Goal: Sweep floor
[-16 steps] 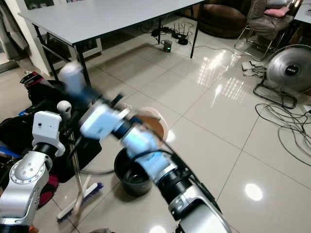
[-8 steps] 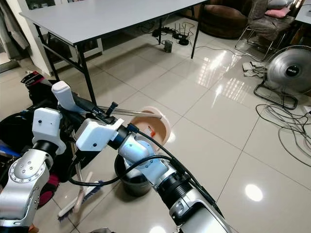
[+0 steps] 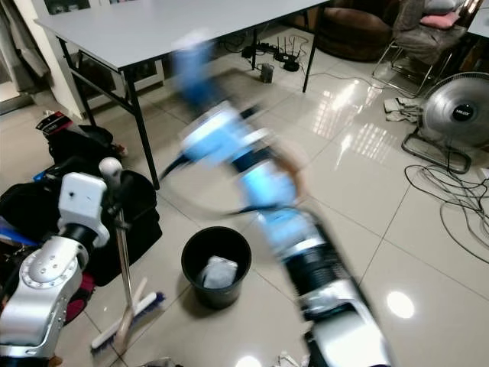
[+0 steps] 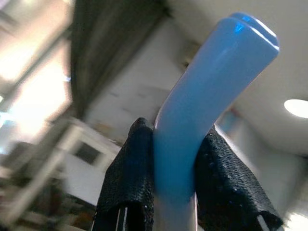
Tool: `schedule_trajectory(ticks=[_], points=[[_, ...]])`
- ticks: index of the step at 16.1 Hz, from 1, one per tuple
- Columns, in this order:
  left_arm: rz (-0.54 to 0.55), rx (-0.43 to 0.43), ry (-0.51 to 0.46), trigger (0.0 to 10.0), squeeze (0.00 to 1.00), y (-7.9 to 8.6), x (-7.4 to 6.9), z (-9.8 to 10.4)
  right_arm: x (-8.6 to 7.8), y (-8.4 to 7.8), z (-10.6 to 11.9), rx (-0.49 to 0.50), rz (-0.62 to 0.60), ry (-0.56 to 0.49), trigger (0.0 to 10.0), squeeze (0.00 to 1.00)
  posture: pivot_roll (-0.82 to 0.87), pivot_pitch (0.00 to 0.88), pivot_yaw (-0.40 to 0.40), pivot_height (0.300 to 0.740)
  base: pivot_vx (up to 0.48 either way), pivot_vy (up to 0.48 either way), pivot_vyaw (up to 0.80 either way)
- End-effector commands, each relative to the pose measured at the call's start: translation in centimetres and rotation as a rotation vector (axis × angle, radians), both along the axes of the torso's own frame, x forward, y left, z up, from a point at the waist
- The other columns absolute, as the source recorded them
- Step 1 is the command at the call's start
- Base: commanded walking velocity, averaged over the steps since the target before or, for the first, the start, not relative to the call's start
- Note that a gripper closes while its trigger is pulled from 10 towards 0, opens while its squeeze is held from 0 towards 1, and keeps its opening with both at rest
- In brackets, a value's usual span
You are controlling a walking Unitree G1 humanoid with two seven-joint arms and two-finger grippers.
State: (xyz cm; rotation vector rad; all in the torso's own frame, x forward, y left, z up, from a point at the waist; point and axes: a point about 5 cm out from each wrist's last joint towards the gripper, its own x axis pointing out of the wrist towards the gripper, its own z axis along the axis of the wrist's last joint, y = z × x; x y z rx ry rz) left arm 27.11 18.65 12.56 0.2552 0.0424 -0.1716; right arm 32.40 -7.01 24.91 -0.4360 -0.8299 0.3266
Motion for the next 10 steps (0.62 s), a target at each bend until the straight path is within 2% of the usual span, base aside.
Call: schedule_trajectory(ticks=[1,2,3,4,5,7,10], points=[[-0.061,0.000,0.030,10.0,0.00,-0.6,-0.2,-0.8,0.3,-4.6,-0.2,0.075,-0.180,0.082,10.0,0.00,0.07,0.029,-0.005,0.740,0.000,0.000,0.00],[-0.072,-0.002,0.041,10.0,0.00,-0.6,-0.2,-1.0,0.3,-5.5,-0.5,0.091,-0.217,0.110,10.0,0.00,0.07,0.030,-0.005,0.740,0.000,0.000,0.00],[-0.103,0.007,0.056,10.0,0.00,-0.7,-0.4,-1.5,0.0,-7.6,-1.4,0.131,-0.308,0.175,10.0,0.00,0.06,0.034,-0.004,0.740,0.000,0.000,0.00],[-0.150,0.010,0.095,10.0,0.00,-0.9,-0.7,-2.4,-0.5,-9.7,-3.2,0.187,-0.408,0.270,10.0,0.00,0.05,0.035,-0.002,0.740,0.000,0.000,0.00],[-0.180,0.016,0.117,10.0,0.00,-1.0,-1.0,-3.1,-0.9,-11.1,-4.7,0.215,-0.498,0.340,10.0,0.00,0.05,0.037,-0.003,0.740,0.000,0.000,0.00],[-0.174,0.020,0.122,10.0,0.00,-0.8,-1.0,-3.8,-1.6,-12.3,-6.2,0.181,-0.589,0.378,10.0,0.00,0.05,0.039,-0.002,0.740,0.000,0.000,0.00],[-0.161,0.015,0.108,10.0,0.00,-0.6,-0.7,-4.5,-2.9,-12.7,-7.3,0.200,-0.559,0.445,10.0,0.00,0.04,0.041,-0.002,0.740,0.000,0.000,0.00]])
